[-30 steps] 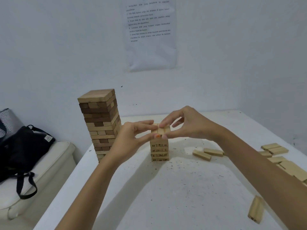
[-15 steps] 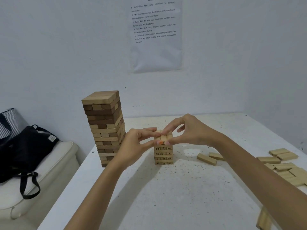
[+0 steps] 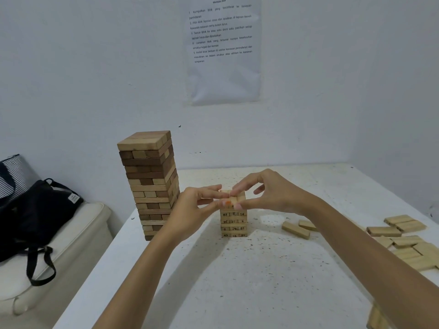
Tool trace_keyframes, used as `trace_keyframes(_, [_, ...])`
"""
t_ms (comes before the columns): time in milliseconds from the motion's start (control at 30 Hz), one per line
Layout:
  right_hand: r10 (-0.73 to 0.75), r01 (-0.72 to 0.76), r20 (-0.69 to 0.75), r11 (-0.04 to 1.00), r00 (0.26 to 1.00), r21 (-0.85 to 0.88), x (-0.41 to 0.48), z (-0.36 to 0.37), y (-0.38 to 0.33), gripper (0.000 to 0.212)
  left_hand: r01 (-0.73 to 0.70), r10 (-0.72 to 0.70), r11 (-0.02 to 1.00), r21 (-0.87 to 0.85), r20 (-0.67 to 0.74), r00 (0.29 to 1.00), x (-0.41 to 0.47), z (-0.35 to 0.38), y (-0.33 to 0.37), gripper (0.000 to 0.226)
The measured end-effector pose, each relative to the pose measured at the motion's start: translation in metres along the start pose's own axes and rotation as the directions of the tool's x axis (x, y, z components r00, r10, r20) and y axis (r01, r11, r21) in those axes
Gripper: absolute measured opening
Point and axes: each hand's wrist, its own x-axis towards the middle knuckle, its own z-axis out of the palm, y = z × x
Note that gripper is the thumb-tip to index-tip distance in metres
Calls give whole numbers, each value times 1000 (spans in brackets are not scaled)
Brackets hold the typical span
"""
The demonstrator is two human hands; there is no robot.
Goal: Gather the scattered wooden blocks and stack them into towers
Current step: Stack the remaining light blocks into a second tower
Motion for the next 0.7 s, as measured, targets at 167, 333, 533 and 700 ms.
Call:
trace_keyframes(167, [83,-78,-56,992,995,97,-13,-18,-13,22,12,-14,1000,-15,-146,989,-6,2,11,41])
trace_keyframes(333, [303,-227,-240,927,922,298,-20,-4,-29,36,201,-275,930,-307,-217,937,-11,17,22,56])
trace_keyframes(533, [513,-268,-233,722,826,638,-26,50,-31,47,352,-418,813,-464,-44,908,-22,31,28,67])
trace_keyframes(700, [515,-247,-176,648,839,720,-27,72,-33,57,385,-421,783,-489,38,906,-28,38,37,66])
